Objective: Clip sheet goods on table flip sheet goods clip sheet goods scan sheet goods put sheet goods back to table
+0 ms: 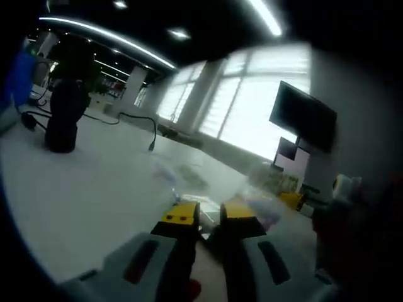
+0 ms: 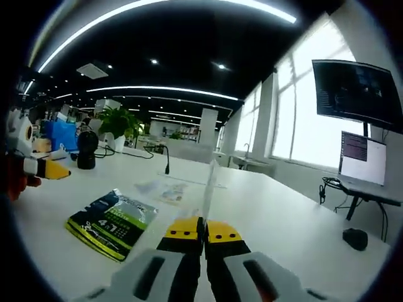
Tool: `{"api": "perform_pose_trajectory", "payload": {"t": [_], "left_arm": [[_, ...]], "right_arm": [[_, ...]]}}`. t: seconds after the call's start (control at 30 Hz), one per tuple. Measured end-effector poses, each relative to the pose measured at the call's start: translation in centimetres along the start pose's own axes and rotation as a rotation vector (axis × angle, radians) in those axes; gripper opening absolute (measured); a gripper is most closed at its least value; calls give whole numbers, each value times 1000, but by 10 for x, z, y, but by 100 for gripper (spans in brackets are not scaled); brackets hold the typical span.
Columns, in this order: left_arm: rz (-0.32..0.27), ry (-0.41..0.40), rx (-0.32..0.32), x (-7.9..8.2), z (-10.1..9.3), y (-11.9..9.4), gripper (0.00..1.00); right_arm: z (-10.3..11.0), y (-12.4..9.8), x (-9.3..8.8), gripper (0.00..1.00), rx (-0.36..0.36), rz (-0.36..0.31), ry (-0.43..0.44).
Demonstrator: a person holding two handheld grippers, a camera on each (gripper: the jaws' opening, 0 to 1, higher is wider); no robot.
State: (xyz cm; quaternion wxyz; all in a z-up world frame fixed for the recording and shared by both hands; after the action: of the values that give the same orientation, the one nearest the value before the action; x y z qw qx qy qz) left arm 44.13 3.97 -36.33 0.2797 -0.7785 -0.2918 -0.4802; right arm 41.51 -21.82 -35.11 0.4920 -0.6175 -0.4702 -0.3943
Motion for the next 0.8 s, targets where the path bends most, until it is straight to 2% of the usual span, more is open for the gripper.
{"api": "perform_pose_trajectory", "payload": {"t": [0.33,0.8], "left_arm": [[3,-2,4,-5,2,-1,6],[16,2,14,-15,5,-1,6]], "right_arm": [[-5,6,-10,0,-15,37,14],[-10,19,-43,0,-8,125,75]]}}
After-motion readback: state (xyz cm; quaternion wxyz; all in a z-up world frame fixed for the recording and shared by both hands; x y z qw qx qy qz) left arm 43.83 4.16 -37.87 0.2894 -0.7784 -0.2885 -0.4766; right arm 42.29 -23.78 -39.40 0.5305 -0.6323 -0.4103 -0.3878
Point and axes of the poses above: the point that each gripper's makers call its tool centre point, and the gripper's own axes: y roughly forward along the fingers, z roughly to its left, x roughly out of its top, the point moved 1 cm from there along -y, roughly backward along the fingers, and after that the axes turned 9 degrees about z, right-handed, at the moved point
